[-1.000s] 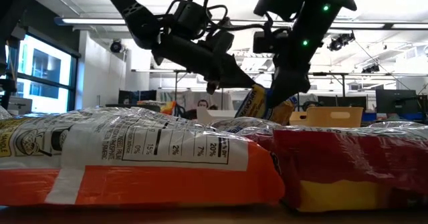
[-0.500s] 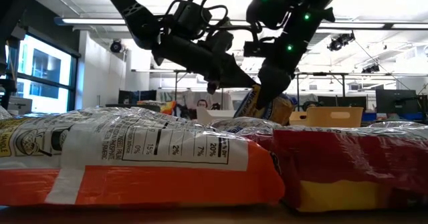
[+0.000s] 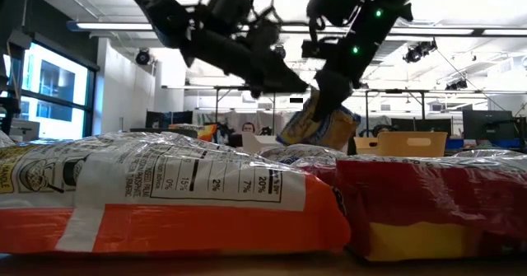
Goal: Sort Maruchan noodles
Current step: Put the top blue noodle pack into the white bin
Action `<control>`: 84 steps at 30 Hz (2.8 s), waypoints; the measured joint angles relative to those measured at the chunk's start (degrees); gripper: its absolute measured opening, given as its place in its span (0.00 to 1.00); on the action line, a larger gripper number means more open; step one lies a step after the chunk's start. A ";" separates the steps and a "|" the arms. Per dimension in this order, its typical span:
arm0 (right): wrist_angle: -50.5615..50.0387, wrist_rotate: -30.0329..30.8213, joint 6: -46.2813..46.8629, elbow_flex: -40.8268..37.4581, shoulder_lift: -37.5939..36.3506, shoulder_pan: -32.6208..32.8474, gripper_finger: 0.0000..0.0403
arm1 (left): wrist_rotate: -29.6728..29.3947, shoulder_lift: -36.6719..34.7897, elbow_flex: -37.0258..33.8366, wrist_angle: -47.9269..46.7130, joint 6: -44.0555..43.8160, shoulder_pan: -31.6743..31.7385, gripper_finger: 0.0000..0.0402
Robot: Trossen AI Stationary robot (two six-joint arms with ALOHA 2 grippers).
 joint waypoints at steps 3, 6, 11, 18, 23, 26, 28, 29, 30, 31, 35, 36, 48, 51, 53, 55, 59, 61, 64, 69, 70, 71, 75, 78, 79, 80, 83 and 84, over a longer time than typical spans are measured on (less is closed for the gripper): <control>0.88 0.84 1.19 0.00 -2.32 0.00 0.22 | -4.65 -4.55 -2.96 0.28 2.32 0.00 0.24; 2.75 4.45 2.69 0.00 -4.97 0.00 0.21 | -7.36 -8.78 -7.55 2.81 3.07 -0.09 0.26; 11.37 14.31 5.22 0.00 -7.95 -0.19 0.19 | -8.57 -14.46 -17.39 14.80 0.94 -0.07 0.26; 35.42 21.66 5.13 -2.86 -3.57 -3.52 0.20 | -12.71 -18.95 -25.32 23.64 -0.85 0.09 0.26; 49.61 24.67 4.88 -4.23 4.16 -6.55 0.20 | -13.68 -19.67 -26.08 23.60 -0.86 0.74 0.26; 54.01 26.78 6.07 -4.59 8.14 -7.83 0.20 | -13.90 -19.69 -26.06 23.53 -0.86 0.74 0.26; 54.88 29.75 7.92 -4.59 9.92 -8.28 0.19 | -13.91 -19.67 -26.06 23.55 -0.87 0.74 0.26; 55.34 30.68 8.95 -4.59 10.80 -8.44 0.19 | -13.91 -19.67 -26.06 23.56 -0.87 0.75 0.26; 55.48 31.71 9.85 -4.59 11.50 -8.54 0.19 | -13.91 -19.67 -26.06 23.55 -0.85 0.74 0.26; 55.74 32.64 10.46 -4.59 12.08 -8.65 0.19 | -13.95 -19.67 -26.06 23.55 -0.87 0.75 0.26; 58.17 34.17 11.73 -4.59 13.86 -9.11 0.19 | -14.10 -19.67 -26.06 23.55 -0.88 0.74 0.26; 58.98 34.78 11.76 -4.57 14.38 -9.24 0.19 | -14.10 -19.67 -26.06 23.55 -0.88 0.74 0.26; 61.30 36.74 15.57 -4.57 18.65 -11.29 0.19 | -14.08 -19.67 -26.06 23.49 -0.94 0.74 0.26; 61.30 36.10 16.80 -4.57 19.44 -11.89 0.19 | -14.08 -19.66 -26.06 23.46 -0.94 0.74 0.26; 61.41 36.02 16.92 -4.57 19.79 -12.02 0.19 | -14.08 -19.66 -26.06 23.47 -0.94 0.74 0.26; 61.41 36.00 16.91 -4.57 19.83 -12.02 0.20 | -14.08 -19.65 -26.06 23.44 -0.94 0.74 0.26; 61.41 35.92 16.87 -4.57 19.83 -12.07 0.20 | -14.08 -19.65 -26.06 23.44 -0.94 0.70 0.26; 61.10 35.70 17.33 -4.55 19.83 -12.19 0.20 | -14.08 -19.65 -26.06 23.44 -0.94 0.70 0.26; 60.56 35.46 17.77 -4.55 19.83 -12.52 0.21 | -14.08 -19.65 -26.06 23.44 -0.94 0.70 0.26; 59.95 35.02 17.82 -4.55 19.83 -12.74 0.21 | -14.06 -19.65 -26.06 23.44 -0.94 0.70 0.26; 59.73 35.01 17.80 -4.55 19.83 -12.74 0.21 | -14.06 -19.65 -26.06 23.44 -0.94 0.70 0.26; 59.57 34.99 17.83 -4.55 19.83 -12.72 0.21 | -14.06 -19.65 -26.06 23.44 -0.93 0.70 0.26; 59.13 34.85 19.32 -4.55 19.83 -12.74 0.21 | -14.06 -19.65 -26.06 23.44 -0.94 0.70 0.26; 59.09 34.80 19.50 -4.55 19.83 -12.69 0.23 | -14.06 -19.65 -26.06 23.44 -0.93 0.70 0.26; 59.07 34.79 19.50 -4.55 19.83 -12.59 0.24 | -14.04 -19.65 -26.06 23.44 -0.93 0.70 0.26; 59.07 34.77 19.49 -4.55 19.83 -12.52 0.25 | -14.04 -19.65 -26.06 23.44 -0.93 0.70 0.26; 59.07 34.73 19.14 -4.55 19.83 -12.31 0.28 | -14.03 -19.65 -26.06 23.44 -0.92 0.65 0.26; 59.07 34.69 18.97 -4.55 19.83 -12.21 0.29 | -13.83 -19.65 -26.06 23.44 -0.93 0.65 0.26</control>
